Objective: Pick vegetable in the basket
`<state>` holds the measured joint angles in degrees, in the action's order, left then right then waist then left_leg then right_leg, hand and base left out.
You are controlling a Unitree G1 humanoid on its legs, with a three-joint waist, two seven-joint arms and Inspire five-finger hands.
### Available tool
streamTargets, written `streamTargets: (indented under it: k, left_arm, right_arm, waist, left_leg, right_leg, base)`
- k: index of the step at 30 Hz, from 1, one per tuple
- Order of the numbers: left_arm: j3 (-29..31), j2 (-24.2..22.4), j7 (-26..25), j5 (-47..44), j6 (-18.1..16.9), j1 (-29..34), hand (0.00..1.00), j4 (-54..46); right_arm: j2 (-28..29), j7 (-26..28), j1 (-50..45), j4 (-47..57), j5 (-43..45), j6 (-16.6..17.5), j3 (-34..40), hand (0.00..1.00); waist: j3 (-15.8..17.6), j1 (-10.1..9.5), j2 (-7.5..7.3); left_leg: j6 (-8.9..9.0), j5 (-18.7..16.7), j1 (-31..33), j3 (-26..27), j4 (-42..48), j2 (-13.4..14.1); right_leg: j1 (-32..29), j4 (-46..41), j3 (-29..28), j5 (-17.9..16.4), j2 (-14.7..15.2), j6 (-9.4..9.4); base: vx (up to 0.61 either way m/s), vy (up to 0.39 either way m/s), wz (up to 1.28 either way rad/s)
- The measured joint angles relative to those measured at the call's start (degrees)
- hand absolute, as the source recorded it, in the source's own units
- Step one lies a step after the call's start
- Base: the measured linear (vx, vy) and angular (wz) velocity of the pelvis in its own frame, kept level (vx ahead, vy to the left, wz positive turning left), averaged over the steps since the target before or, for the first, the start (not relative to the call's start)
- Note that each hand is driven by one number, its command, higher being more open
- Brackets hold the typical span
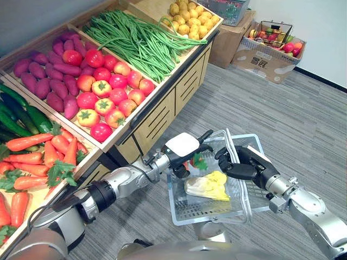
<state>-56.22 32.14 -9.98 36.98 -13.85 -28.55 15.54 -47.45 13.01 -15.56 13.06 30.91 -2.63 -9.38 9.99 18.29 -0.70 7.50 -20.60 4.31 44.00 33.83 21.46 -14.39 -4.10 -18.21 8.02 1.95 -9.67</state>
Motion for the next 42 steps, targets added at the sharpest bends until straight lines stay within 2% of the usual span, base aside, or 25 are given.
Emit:
streamTargets:
  k: [12, 19, 21, 23, 24, 26, 27, 29, 31, 33, 36, 38, 41, 42]
  left_arm:
    - [0.0, 0.21, 0.0, -0.37, 0.0, -0.15, 1.0, 0.04]
    - [0.0, 0.65, 0.0, -0.32, -0.01, -0.16, 1.0, -0.29]
    - [0.35, 0.31, 1.02, -0.91, 1.28, -0.21, 1.0, -1.79]
    - [2.61, -1.37, 6.66, -6.85, 3.12, -0.12, 1.0, -3.85]
    - [5.98, -3.58, 11.28, -12.58, 3.17, -0.32, 1.0, -4.21]
    - [9.32, -4.04, 17.8, -25.3, 3.54, -1.48, 1.0, -6.19]
    - [9.65, -1.25, 19.52, -31.44, 2.6, -2.1, 1.0, -11.29]
    - [9.45, 6.04, 22.69, -45.31, 0.1, -0.49, 1.0, -23.02]
    - [15.15, 9.31, 26.68, -58.95, -0.31, 2.53, 1.0, -27.27]
    - [19.53, 11.66, 28.81, -65.21, -0.3, 4.04, 1.0, -30.11]
    - [26.79, 12.4, 30.86, -70.31, -0.47, 8.13, 1.0, -34.45]
    - [30.03, 11.82, 31.05, -70.45, -0.98, 9.68, 1.0, -35.23]
    - [39.49, 9.24, 28.85, -70.45, -1.35, 13.53, 1.0, -34.44]
    - [44.63, 7.52, 27.53, -70.49, -1.81, 14.44, 1.0, -33.04]
  right_arm:
    - [0.63, -0.71, 0.02, 0.05, -0.03, 0.01, 0.05, 0.0]
    - [0.97, -0.99, 0.07, 0.08, -0.04, 0.01, 0.06, 0.0]
    - [1.58, -1.36, 0.11, 0.08, -0.12, 0.01, 0.19, 0.0]
    - [3.88, -2.19, 0.09, 0.08, -0.3, 0.0, 1.43, 0.0]
    - [6.38, -2.14, 0.08, 0.12, -0.48, -0.02, 3.95, 0.0]
    - [9.28, -1.86, 0.04, 1.0, -0.49, -0.01, 7.46, 0.0]
    - [10.43, -2.09, 0.08, 2.75, -0.14, 0.18, 9.99, 0.0]
    - [10.42, -2.06, 1.41, 4.94, 0.29, 2.84, 11.84, 0.0]
    - [9.51, -1.04, 2.4, 8.99, 1.09, 5.27, 12.16, 0.0]
    - [9.46, -0.31, 5.25, 10.36, 1.35, 6.37, 12.16, 0.0]
    - [9.48, 0.39, 7.29, 12.67, 1.59, 10.18, 12.15, 0.0]
    - [9.48, 0.79, 8.1, 13.2, 1.57, 11.37, 12.12, 0.0]
    - [9.48, 2.02, 8.37, 13.05, 1.15, 11.63, 11.9, 0.0]
    - [9.48, 2.32, 8.12, 12.58, 1.12, 11.58, 11.86, 0.0]
  waist:
    - [-0.14, -1.29, 0.27]
    - [-0.92, -1.87, 1.59]
    - [-1.15, -1.5, 1.96]
    - [-1.19, -1.19, 2.0]
    - [-1.22, -1.66, 2.03]
    - [-1.3, -2.85, 2.12]
    - [-1.46, -3.71, 2.43]
    - [-1.96, -4.63, 3.23]
    - [-2.47, -5.71, 3.97]
    - [-2.47, -6.03, 3.97]
    - [-2.76, -6.82, 4.0]
    - [-2.78, -7.09, 3.99]
    - [-2.85, -7.59, 3.9]
    - [-2.88, -7.92, 3.84]
  left_leg:
    - [-0.66, 0.55, 1.6, -3.88, 0.01, -0.96]
    - [-0.89, 0.75, 2.14, -4.66, 0.01, -0.97]
    - [-0.9, 0.76, 2.13, -4.85, 0.01, -0.99]
    - [-0.87, 0.72, 2.23, -5.1, 0.01, -0.97]
    - [-0.76, 0.65, 2.4, -5.2, 0.02, -1.07]
    - [-0.96, 0.76, 2.55, -5.44, 0.19, -1.01]
    - [-1.22, 0.92, 2.76, -5.9, 0.42, -0.93]
    - [-1.22, 0.92, 2.84, -6.28, 0.92, -0.77]
    - [-1.21, 0.9, 2.65, -6.18, 0.88, -0.93]
    - [-1.22, 0.9, 2.26, -6.22, 0.88, -1.02]
    - [-1.27, 0.93, 2.11, -6.27, 0.67, -0.95]
    - [-1.37, 1.05, 2.0, -6.5, 0.5, -0.97]
    - [-1.17, 1.56, 1.21, -6.54, -0.51, -1.13]
    - [-1.08, 1.82, 0.86, -6.59, -1.01, -1.48]
  right_leg:
    - [1.19, 0.01, 3.43, -0.13, 1.36, 0.17]
    - [1.22, 0.04, 4.14, -0.17, 1.57, 0.21]
    - [1.37, 0.03, 4.35, -0.17, 1.56, 0.21]
    - [1.55, 0.03, 4.67, -0.2, 1.68, 0.24]
    - [1.54, 0.07, 4.98, -0.23, 1.86, 0.25]
    - [1.54, 0.1, 5.31, -0.23, 1.95, 0.25]
    - [1.51, 0.1, 5.52, -0.2, 1.88, 0.27]
    - [1.55, 0.1, 5.64, -0.14, 1.51, 0.28]
    - [1.71, 0.25, 5.52, -0.12, 1.65, 0.24]
    - [2.31, 0.63, 5.53, -0.07, 1.79, 0.22]
    - [3.07, 2.08, 5.61, 0.2, 2.0, 0.66]
    - [3.55, 2.46, 5.9, 0.4, 2.0, 0.63]
    - [4.05, 2.46, 6.24, 0.6, 1.97, 0.57]
    - [4.35, 2.59, 6.39, 0.58, 1.97, 0.61]
  base:
    - [0.01, 0.024, 0.16]
    - [0.01, 0.011, 0.05]
    - [0.03, 0.027, 0.05]
    - [0.02, 0.03, 0.07]
    - [0.01, 0.02, 0.03]
    - [0.0, 0.023, 0.05]
    - [0.01, 0.028, 0.09]
    - [0.01, 0.014, 0.03]
    - [0.01, 0.021, -0.01]
    - [0.0, 0.042, 0.03]
    - [0.01, 0.027, 0.01]
    - [0.04, 0.018, 0.05]
    - [0.05, 0.012, 0.04]
    - [0.05, 0.012, 0.03]
